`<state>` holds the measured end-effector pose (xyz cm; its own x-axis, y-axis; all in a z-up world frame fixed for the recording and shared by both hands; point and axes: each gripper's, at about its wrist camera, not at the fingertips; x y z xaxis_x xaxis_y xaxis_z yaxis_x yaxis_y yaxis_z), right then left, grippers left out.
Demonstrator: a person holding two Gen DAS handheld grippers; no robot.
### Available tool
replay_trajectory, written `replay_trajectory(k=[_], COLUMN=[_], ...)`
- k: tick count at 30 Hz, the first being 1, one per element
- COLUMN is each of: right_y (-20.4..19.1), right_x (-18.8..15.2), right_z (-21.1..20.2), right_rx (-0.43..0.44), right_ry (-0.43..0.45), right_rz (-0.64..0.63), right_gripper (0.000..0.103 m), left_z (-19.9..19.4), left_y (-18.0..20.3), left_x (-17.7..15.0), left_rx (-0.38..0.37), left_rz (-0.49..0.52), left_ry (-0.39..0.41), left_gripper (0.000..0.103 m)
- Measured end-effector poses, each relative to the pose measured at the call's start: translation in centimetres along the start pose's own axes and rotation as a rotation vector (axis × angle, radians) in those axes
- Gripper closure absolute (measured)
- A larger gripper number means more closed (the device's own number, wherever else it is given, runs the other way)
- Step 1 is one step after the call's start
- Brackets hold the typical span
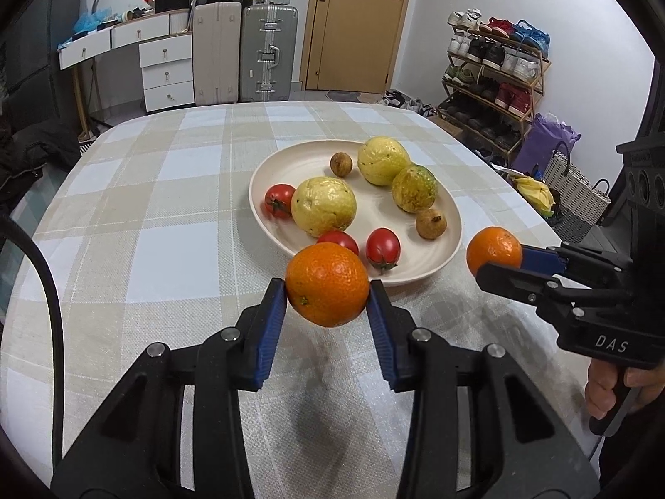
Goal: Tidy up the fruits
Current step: 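Grasp the other orange with the left gripper while the right holds its orange, then carry both oranges onto the plate and open both grippers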
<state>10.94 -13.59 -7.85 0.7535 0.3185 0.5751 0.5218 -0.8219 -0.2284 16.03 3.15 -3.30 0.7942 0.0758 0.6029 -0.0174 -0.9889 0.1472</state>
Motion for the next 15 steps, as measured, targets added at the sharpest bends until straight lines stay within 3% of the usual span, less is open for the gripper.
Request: replay_trajectory(k=[15], right_y=[0.4], right_x=[2.1], right_z=[0.9], right_rx=[0.006], right_ry=[0.011], right_rz=[0.004], right_gripper=[0.060], left_z=[1.3], left_y=[0.5], left_x=[1.9], left_rx=[0.015], left_rz=[0.007], left_ry=[0.009], left_gripper=[0.066])
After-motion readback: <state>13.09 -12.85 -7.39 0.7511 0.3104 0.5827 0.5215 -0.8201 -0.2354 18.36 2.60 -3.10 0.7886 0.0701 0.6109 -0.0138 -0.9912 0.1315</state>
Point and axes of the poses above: each gripper's, at about its wrist camera, not at the fingertips, and z roughly the way its jaws point, y to its right, x to its top, and after that the axes turned 9 degrees about -y, right-handed
